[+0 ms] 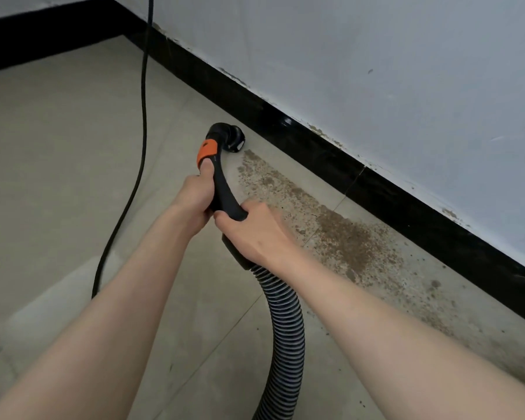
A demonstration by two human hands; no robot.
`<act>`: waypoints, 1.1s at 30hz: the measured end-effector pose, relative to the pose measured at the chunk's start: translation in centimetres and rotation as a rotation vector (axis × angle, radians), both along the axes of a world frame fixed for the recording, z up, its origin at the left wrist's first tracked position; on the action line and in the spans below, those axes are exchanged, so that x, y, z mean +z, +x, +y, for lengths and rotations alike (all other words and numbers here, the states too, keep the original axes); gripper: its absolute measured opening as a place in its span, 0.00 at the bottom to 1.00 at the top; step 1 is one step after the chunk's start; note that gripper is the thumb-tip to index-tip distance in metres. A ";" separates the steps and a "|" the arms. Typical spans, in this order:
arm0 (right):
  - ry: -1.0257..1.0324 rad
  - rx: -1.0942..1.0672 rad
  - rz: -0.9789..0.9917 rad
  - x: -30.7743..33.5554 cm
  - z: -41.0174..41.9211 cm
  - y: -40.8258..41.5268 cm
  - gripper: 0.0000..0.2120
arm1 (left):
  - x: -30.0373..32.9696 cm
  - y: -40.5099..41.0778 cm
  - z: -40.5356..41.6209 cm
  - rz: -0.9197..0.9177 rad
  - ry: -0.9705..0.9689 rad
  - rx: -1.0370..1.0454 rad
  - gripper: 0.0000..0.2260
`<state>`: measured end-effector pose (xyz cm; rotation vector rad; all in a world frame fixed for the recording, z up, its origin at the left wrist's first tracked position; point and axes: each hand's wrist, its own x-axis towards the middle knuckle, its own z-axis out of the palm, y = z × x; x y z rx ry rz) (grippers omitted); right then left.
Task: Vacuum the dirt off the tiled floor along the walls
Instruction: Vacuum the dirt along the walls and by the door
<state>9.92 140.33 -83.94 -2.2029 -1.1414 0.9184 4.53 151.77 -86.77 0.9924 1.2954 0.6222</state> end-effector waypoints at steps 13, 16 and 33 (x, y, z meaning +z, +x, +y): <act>-0.010 -0.081 0.013 0.6 -2.1 -2.5 0.19 | 1.0 -1.3 -1.5 0.041 -0.055 -0.143 0.20; -0.022 -0.096 0.002 0.8 -3.2 -2.5 0.19 | 1.0 -1.1 -2.5 0.038 -0.062 -0.174 0.23; -0.044 -0.186 0.036 0.7 -9.1 -3.6 0.19 | 1.1 -1.1 -7.5 0.078 -0.083 -0.349 0.19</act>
